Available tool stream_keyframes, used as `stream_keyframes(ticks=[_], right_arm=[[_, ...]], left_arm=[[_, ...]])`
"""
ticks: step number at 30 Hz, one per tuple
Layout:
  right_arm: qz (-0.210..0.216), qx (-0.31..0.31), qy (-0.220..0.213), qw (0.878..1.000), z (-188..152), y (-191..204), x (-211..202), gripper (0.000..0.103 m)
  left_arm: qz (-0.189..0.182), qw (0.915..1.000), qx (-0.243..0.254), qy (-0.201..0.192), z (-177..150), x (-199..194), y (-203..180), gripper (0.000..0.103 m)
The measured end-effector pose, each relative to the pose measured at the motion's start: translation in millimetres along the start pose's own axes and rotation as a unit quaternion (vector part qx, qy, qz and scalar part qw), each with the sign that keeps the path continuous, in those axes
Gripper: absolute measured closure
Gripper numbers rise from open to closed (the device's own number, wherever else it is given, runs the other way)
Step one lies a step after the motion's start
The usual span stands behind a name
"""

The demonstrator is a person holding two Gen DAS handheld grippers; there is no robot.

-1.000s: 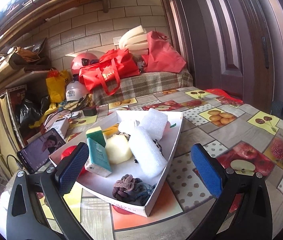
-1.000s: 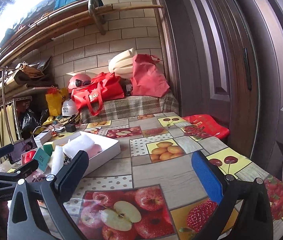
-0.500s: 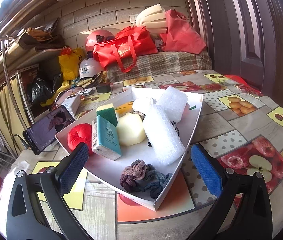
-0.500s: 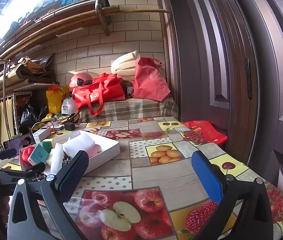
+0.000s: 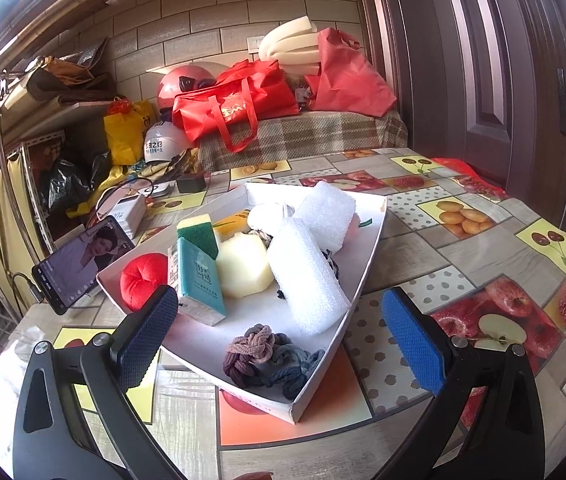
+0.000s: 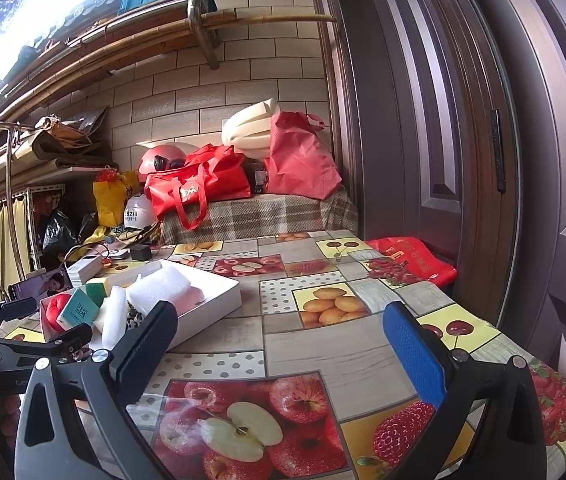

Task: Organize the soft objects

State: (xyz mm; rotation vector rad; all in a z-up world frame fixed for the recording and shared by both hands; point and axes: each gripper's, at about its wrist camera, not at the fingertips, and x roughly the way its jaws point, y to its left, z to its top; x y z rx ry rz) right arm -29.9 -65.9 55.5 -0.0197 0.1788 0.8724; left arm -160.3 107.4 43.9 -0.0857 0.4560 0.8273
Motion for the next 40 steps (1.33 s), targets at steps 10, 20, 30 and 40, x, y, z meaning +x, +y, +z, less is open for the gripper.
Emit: stream_keyframes(ticks=[10,20,30,40], right_arm=[[0.004,0.007,0.003,1.000,0.7,-3.0,0.6,0.000],[0.004,0.007,0.003,1.000,1.0,-2.5,0.5,0.000],[0.004,0.006,0.003,1.000,1.2,-2.5,0.7,0.000],[0.004,0.007,0.003,1.000,1.3,-2.7,0.5,0.000]], left_arm=[[0.001,0.9999,-0.007,0.009,-0.9,2.4,3.7,0.000],[0.001,0.9999,-0.008,0.009,-0.8,2.6,3.7,0.000],[0.001,0.9999,-0.008,0.009,-0.5,2.9,4.2,0.000],[-0.002,0.9999,-0.010,0.010,-1.3,2.7,4.5,0.000]])
